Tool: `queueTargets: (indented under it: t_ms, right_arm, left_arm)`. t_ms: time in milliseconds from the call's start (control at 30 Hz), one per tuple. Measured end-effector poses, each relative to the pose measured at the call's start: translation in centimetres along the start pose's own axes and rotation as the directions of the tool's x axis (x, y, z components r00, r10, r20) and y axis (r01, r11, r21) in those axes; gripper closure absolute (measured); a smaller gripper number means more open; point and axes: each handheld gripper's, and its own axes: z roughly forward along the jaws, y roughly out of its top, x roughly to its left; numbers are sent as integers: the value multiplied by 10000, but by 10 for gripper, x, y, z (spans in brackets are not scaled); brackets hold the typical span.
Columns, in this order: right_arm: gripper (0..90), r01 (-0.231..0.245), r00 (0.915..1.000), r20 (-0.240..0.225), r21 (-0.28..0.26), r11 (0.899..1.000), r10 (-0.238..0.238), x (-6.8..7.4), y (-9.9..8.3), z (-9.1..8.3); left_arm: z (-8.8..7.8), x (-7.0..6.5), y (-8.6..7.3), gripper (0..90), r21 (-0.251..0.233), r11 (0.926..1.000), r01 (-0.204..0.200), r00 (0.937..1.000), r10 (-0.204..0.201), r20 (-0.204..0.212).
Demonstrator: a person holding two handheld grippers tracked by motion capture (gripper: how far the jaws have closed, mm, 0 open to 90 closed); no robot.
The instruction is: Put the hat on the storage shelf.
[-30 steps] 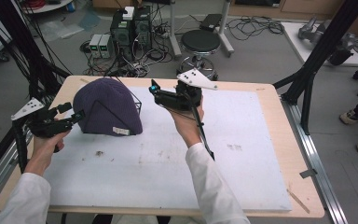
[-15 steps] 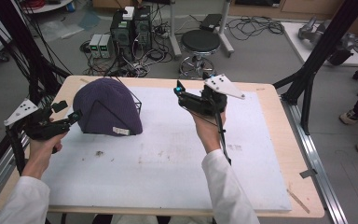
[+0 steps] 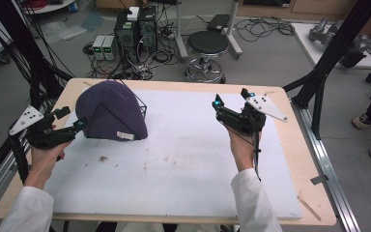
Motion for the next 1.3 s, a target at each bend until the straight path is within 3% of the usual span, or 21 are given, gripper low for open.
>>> queueTargets:
  t_ms: [367,433,500,533,633,867,933,967,1000,1167,1300]
  right_arm:
    - [120,-83,9986,516,209,9997,73,-26,-25,-23]
    - [119,-130,9980,620,500,9987,99,-29,-28,-24]
    - [119,-204,9974,701,645,9977,159,-30,-30,-25]
    - [119,-205,9975,692,466,9987,172,-30,-32,-27]
    - [119,70,9967,801,354,9993,-98,-29,-37,-31]
    - [119,36,9963,853,750,9972,-101,-33,-58,-38]
    - [119,-139,9959,899,1190,9928,32,-34,-61,-39]
    - [120,-234,9961,876,1173,9928,132,-34,-62,-39]
    - [132,-305,9962,833,824,9961,236,-34,-65,-43]
    - [119,-214,9931,1169,948,9953,102,-34,-72,-51]
    - [119,-517,9889,1417,523,9973,438,-40,-82,-58]
  left_arm:
    - [-7,0,-8,196,-462,9981,399,9992,-402,-43]
    - [-8,0,-10,196,-463,9986,273,9995,-279,-113]
    - [-9,0,-12,196,-471,9986,233,9995,-242,-183]
    - [-10,0,-13,196,-513,9984,244,9994,-256,-218]
    - [-12,1,-17,197,-604,9978,265,9992,-283,-294]
    - [-17,0,-26,197,-579,9981,226,9988,-251,-425]
    - [-18,0,-28,198,-557,9980,292,9986,-316,-429]
    - [-18,-1,-31,200,-559,9980,296,9986,-319,-418]
    - [-18,-1,-32,200,-563,9979,314,9985,-339,-432]
    - [-20,-4,-37,200,-619,9980,145,9983,-180,-562]
    - [-23,-5,-39,200,-747,9971,136,9977,-185,-655]
